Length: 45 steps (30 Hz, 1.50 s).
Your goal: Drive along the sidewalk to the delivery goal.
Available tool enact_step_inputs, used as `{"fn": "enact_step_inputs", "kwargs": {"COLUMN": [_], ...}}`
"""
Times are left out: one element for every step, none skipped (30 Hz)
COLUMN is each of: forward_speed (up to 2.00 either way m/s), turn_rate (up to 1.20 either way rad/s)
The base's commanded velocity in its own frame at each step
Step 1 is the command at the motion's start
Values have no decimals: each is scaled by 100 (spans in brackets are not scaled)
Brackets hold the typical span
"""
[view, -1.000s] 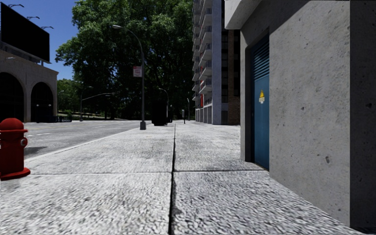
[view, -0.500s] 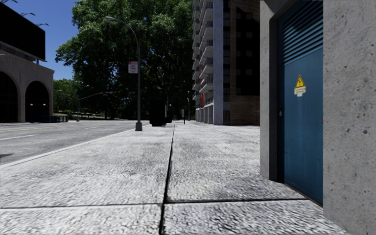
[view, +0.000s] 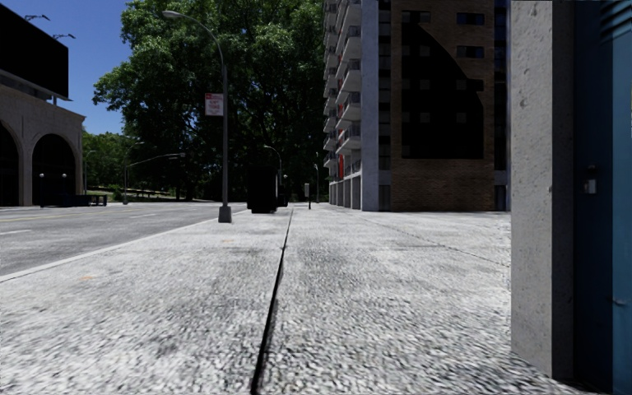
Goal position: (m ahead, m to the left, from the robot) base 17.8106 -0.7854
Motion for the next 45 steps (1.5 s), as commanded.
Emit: {"fn": "enact_step_inputs", "kwargs": {"forward_speed": [200,200,200,200,200,200,200,200,200,200,200,200,200,200,200,200,200,200,200,200,200,200,200,200,200,200,200,200,200,200,200,200,200,200,200,200,200,200,200,200,200,200,200,200,200], "turn_rate": [0,0,0,0,0,0,0,0,0,0,0,0,0,0,0,0,0,0,0,0,0,0,0,0,0,0,0,0,0,0,0,0,0,0,0,0,0,0,0,0,0,0,0,0,0]}}
